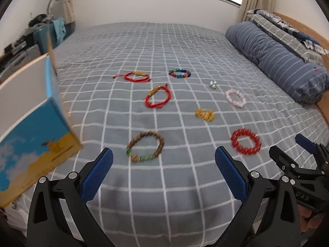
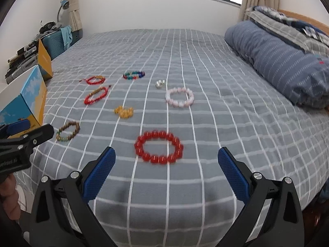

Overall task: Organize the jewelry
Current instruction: 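Grasp the red cord bracelet with left tool while right tool grasps pink-white bead bracelet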

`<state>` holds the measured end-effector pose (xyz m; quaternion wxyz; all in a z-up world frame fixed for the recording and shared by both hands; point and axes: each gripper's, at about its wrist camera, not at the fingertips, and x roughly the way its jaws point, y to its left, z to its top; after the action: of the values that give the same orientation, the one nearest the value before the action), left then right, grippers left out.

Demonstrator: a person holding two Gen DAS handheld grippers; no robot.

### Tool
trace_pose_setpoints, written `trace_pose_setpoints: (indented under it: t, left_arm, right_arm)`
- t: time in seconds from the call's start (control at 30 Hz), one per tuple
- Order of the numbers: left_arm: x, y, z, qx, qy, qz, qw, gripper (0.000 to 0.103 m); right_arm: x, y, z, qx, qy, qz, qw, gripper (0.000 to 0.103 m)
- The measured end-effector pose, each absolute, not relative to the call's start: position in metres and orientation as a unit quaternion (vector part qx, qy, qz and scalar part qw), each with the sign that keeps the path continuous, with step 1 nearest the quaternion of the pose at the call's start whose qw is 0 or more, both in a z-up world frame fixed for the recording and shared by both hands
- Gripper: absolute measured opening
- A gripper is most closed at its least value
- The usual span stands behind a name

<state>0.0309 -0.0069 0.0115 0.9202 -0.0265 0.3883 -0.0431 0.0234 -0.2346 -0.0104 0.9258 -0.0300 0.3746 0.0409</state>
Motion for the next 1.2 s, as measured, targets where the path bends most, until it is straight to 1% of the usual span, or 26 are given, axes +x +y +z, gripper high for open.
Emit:
trace_pose_setpoints:
  t: [0.1, 0.17, 0.27, 0.4, 0.43, 0.6, 0.8, 0.9, 0.93, 0.97, 1.0, 1.03, 1.07, 1.1, 1.13, 1.17, 1.2]
  left_arm:
    - [0.062, -0.007, 0.019, -0.022, 0.395, -0.053, 0.917, 0.097]
    - [0.083, -0.010, 0.025, 0.000, 0.381, -0.044, 0.924, 0.097]
    - [0.116, -0.009, 0.022, -0.018, 0.410, -0.050, 0.911, 0.097]
    - [0.162, -0.017, -0.006, 0.015, 0.462, -0.038, 0.886, 0.097]
    - [0.169, -0.016, -0.012, 0.013, 0.473, -0.037, 0.880, 0.097]
    - [0.205, -0.014, -0.034, 0.012, 0.488, -0.028, 0.873, 0.097]
    - [0.229, -0.013, -0.055, 0.021, 0.511, -0.019, 0.859, 0.097]
    - [0.231, -0.013, -0.061, 0.018, 0.511, -0.022, 0.859, 0.096]
    - [0.231, -0.013, -0.062, 0.018, 0.513, -0.022, 0.858, 0.092]
    - [0.231, -0.014, -0.065, 0.017, 0.520, -0.026, 0.854, 0.081]
    - [0.234, -0.013, -0.067, 0.017, 0.530, -0.027, 0.848, 0.077]
    - [0.233, -0.012, -0.067, 0.013, 0.530, -0.028, 0.847, 0.070]
    - [0.231, -0.012, -0.066, 0.010, 0.526, -0.026, 0.850, 0.059]
    - [0.229, -0.012, -0.065, 0.008, 0.524, -0.026, 0.851, 0.053]
    - [0.229, -0.011, -0.064, 0.009, 0.526, -0.025, 0.850, 0.043]
    - [0.228, -0.009, -0.063, 0.005, 0.526, -0.027, 0.850, 0.035]
    - [0.229, -0.007, -0.062, 0.000, 0.529, -0.027, 0.849, 0.030]
  right_arm:
    - [0.048, -0.234, 0.002, -0.054, 0.367, 0.045, 0.927, 0.096]
    - [0.070, -0.236, 0.008, -0.060, 0.371, 0.047, 0.926, 0.096]
    - [0.106, -0.239, 0.011, -0.062, 0.385, 0.050, 0.919, 0.096]
    - [0.149, -0.246, 0.001, -0.051, 0.417, 0.038, 0.907, 0.095]
    - [0.160, -0.247, -0.003, -0.047, 0.425, 0.035, 0.903, 0.093]
    - [0.199, -0.252, -0.025, -0.043, 0.461, 0.019, 0.886, 0.090]
    - [0.226, -0.267, -0.044, -0.025, 0.497, -0.002, 0.868, 0.080]
    - [0.232, -0.271, -0.056, -0.018, 0.515, 0.001, 0.857, 0.071]
    - [0.233, -0.272, -0.059, -0.017, 0.522, 0.003, 0.853, 0.065]
    - [0.235, -0.272, -0.064, -0.014, 0.530, 0.008, 0.848, 0.056]
    - [0.236, -0.270, -0.068, -0.009, 0.538, 0.014, 0.843, 0.050]
    - [0.239, -0.270, -0.075, 0.002, 0.552, 0.027, 0.833, 0.037]
    - [0.240, -0.270, -0.080, 0.010, 0.558, 0.034, 0.829, 0.036]
    - [0.239, -0.270, -0.081, 0.011, 0.555, 0.033, 0.831, 0.035]
    - [0.237, -0.269, -0.081, 0.010, 0.552, 0.033, 0.833, 0.031]
    - [0.237, -0.268, -0.081, 0.009, 0.551, 0.037, 0.834, 0.024]
    - [0.235, -0.268, -0.081, 0.009, 0.551, 0.039, 0.834, 0.020]
